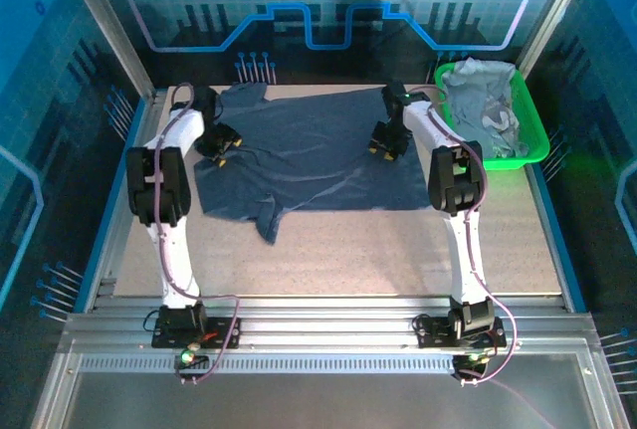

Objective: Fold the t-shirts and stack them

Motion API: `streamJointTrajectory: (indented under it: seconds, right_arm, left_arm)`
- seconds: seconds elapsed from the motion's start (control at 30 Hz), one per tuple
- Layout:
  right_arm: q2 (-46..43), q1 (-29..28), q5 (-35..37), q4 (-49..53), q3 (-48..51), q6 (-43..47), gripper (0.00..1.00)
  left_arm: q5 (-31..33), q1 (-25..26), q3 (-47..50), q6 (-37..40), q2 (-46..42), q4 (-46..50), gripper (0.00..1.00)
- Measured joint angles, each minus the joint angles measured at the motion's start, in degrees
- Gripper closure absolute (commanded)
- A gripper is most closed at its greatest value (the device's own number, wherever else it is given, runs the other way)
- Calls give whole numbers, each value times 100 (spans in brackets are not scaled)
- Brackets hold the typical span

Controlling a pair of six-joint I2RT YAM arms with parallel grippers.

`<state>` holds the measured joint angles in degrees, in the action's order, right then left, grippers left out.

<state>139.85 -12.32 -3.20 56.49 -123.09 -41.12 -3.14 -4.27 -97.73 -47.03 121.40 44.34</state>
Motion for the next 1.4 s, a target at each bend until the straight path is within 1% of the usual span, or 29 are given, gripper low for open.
streamJointTrajectory:
  seconds: [0.03,0.1,0.2,0.27,0.33,0.4,0.47,0.57,0.8,1.17,1.23,1.33,1.4]
  right_arm:
    - [-146,-9,48,-66,197,20,49]
    - [-796,-33,131,-166,1001,-4,46]
    - [-1827,-20,122,-269,1930,4,46]
    - [-2424,22,118,-431,2402,7,46]
    - [-2848,79,92,-632,2811,9,46]
    - [-3117,160,57,-756,3182,24,46]
    - [-3204,236,39,-824,3473,26,46]
    - [-3228,358,11,-898,3875,26,47]
    - [-3366,424,-24,-975,4140,55,47]
    - [-3495,463,-31,-1093,4256,92,49]
    - [-3495,463,-31,-1113,4286,92,49]
    - [-3495,463,-31,-1121,4328,92,50]
    - [-3495,463,-31,-1123,4360,90,50]
  left_arm:
    - [35,31,243,-31,-267,46,38]
    - [85,219,977,-160,-1139,299,37]
    - [-26,723,1646,-461,-2026,538,36]
    - [-173,1099,1810,-693,-2162,566,36]
    - [-190,1373,1740,-817,-1971,625,36]
    - [-212,1580,1521,-863,-1576,745,38]
    - [-203,1683,1318,-861,-1220,835,40]
    - [-155,1731,1281,-861,-990,953,44]
    - [-63,1744,1241,-946,-909,1008,64]
    - [-52,1891,1228,-1005,-839,1023,65]
    - [-52,1893,1228,-1005,-824,1023,68]
    - [-52,1893,1226,-1005,-774,1025,75]
    - [-52,1893,1226,-994,-732,1027,77]
